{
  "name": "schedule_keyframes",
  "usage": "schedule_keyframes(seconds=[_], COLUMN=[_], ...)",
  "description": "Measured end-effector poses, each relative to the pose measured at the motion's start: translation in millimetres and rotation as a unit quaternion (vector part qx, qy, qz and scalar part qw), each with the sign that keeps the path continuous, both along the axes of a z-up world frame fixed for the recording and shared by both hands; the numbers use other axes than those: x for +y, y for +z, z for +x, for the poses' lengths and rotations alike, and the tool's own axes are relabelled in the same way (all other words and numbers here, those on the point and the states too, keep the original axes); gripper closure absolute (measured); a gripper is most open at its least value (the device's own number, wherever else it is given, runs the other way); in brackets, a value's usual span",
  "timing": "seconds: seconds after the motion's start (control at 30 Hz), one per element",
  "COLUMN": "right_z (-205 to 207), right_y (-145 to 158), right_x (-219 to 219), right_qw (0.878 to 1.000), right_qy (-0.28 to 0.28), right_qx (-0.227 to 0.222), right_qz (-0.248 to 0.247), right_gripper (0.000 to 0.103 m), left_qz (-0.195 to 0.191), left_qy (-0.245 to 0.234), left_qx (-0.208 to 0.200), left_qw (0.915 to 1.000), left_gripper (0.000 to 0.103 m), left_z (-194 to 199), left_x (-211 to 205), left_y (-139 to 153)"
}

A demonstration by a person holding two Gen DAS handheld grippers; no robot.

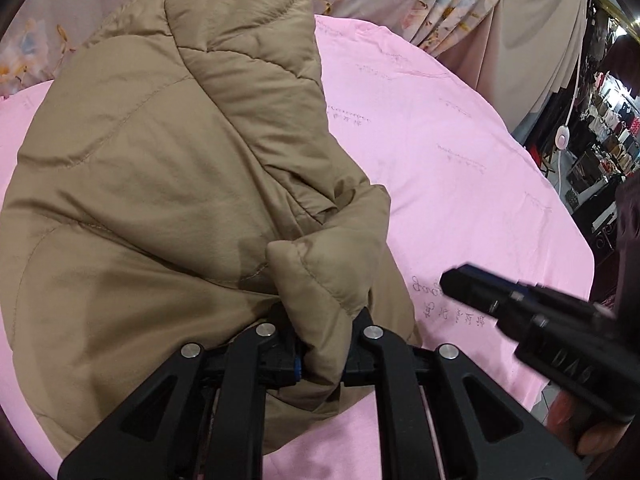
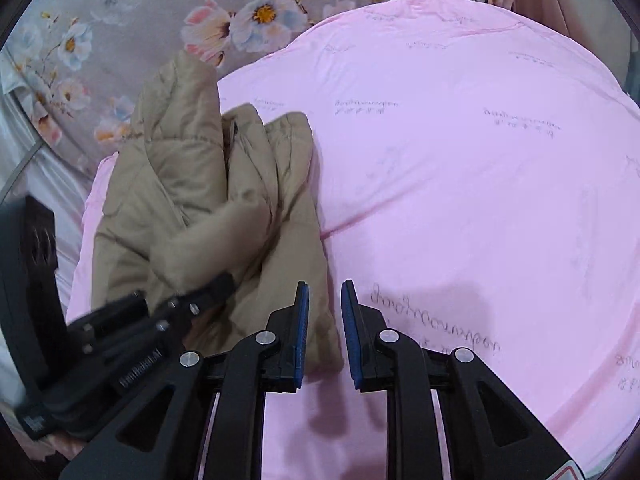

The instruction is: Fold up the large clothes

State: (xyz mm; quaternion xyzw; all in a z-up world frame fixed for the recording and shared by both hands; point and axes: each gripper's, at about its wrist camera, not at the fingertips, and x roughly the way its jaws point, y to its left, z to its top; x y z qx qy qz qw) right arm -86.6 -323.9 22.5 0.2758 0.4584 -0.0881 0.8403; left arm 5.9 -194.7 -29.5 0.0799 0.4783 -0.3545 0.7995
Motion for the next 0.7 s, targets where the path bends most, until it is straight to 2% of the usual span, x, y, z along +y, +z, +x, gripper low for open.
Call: schedule_keyframes(seconds=[0.07,0.1,0.17,0.2,0.23,0.3,0.37,0.47,0.6,0.7], right_z=[10.0,16.0,32.6,41.1,57.4,73.5,100.6,140.5,190.9,216.1], right_y=[17.9,26.8,52.9,68.0,78.9,99.3,113.2,118.5,101.6,74.3], right_x=[-5.2,-9.4,-14.3,-13.0,-12.7,-9.5,-4.2,4.1,15.9,21.4], right_qw=[1.000,0.999,0.998,0.996,0.995,0.993,0.992,0.992,0.995,0.997], right_qy=[0.008,0.013,0.020,0.023,0.025,0.029,0.033,0.047,0.046,0.034], right_qx=[-0.020,-0.031,-0.059,-0.077,-0.090,-0.111,-0.120,-0.113,-0.067,-0.013], right_qz=[-0.012,-0.016,-0.022,-0.024,-0.025,-0.026,-0.018,0.026,0.062,0.061], right_gripper=[0.083,0.079,0.064,0.055,0.046,0.038,0.035,0.032,0.030,0.030], left_qz=[-0.005,-0.013,-0.029,-0.043,-0.058,-0.091,-0.124,-0.158,-0.136,-0.126], left_qy=[-0.002,-0.004,-0.004,-0.006,-0.007,0.000,0.012,0.059,0.150,0.200], left_qx=[0.001,0.001,0.001,0.000,-0.002,-0.015,-0.027,-0.040,-0.074,-0.070], left_qw=[1.0000,0.9999,0.9996,0.9991,0.9983,0.9957,0.9919,0.9849,0.9764,0.9691], left_gripper=[0.091,0.090,0.083,0.075,0.061,0.043,0.040,0.038,0.038,0.038], left_z=[0.1,-0.7,-1.5,-2.7,-3.7,-4.3,-1.3,18.6,58.6,91.3], left_x=[2.6,7.7,13.3,20.2,27.5,46.2,67.5,109.5,155.2,183.6], left_y=[3.9,10.3,23.9,35.1,46.1,69.6,90.8,119.3,139.2,142.1])
